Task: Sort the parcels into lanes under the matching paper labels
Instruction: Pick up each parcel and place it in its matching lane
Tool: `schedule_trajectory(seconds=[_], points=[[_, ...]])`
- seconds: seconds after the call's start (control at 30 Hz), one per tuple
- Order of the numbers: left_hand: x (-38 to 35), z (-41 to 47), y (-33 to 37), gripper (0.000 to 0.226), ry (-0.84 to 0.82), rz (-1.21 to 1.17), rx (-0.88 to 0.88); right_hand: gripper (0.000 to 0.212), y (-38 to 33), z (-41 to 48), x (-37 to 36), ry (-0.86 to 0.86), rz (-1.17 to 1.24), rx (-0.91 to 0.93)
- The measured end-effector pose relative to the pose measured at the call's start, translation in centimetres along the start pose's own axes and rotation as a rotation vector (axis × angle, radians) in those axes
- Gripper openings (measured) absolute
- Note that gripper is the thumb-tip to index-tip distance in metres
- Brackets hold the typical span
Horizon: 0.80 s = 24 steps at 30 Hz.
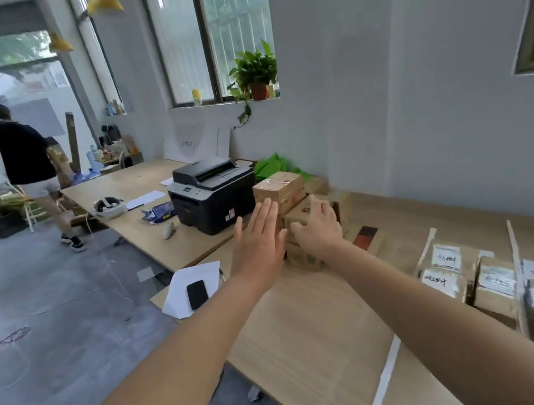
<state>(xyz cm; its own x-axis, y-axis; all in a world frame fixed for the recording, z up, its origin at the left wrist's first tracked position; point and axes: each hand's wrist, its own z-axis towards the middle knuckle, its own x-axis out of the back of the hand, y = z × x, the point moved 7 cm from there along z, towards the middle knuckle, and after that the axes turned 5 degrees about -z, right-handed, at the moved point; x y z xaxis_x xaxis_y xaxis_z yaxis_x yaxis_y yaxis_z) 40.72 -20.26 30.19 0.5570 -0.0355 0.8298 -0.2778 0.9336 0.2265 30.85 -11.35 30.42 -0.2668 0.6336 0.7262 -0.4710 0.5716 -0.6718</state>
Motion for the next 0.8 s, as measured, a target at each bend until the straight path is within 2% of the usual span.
schedule_trajectory(seconds=[0.17,0.37,0.53,0.67,0.8], points=[[-4.2,2.3,-6.4,0.056,-0.086,-0.007,0.031,0.076,1.6,3.6,-4.0,-0.037,-0.056,-0.088],[-9.0,6.7,-10.1,0.055,-0.121,-0.121,0.051,0.072,3.5,11.0,-5.6,-0.007,-0.075,-0.153],[-14.8,11.1,-13.6,0.055,-0.156,-0.193,0.085,0.067,7.8,16.9,-10.7,-0.045,-0.008,-0.228],[-21.1,14.5,-17.3,0.055,-0.291,-0.239,0.148,0.062,13.2,22.0,-15.5,-0.096,0.09,-0.372],[-25.2,18.5,-18.8,0.055,-0.402,-0.298,0.141,0.054,16.3,27.4,-17.1,-0.058,0.22,-0.48]])
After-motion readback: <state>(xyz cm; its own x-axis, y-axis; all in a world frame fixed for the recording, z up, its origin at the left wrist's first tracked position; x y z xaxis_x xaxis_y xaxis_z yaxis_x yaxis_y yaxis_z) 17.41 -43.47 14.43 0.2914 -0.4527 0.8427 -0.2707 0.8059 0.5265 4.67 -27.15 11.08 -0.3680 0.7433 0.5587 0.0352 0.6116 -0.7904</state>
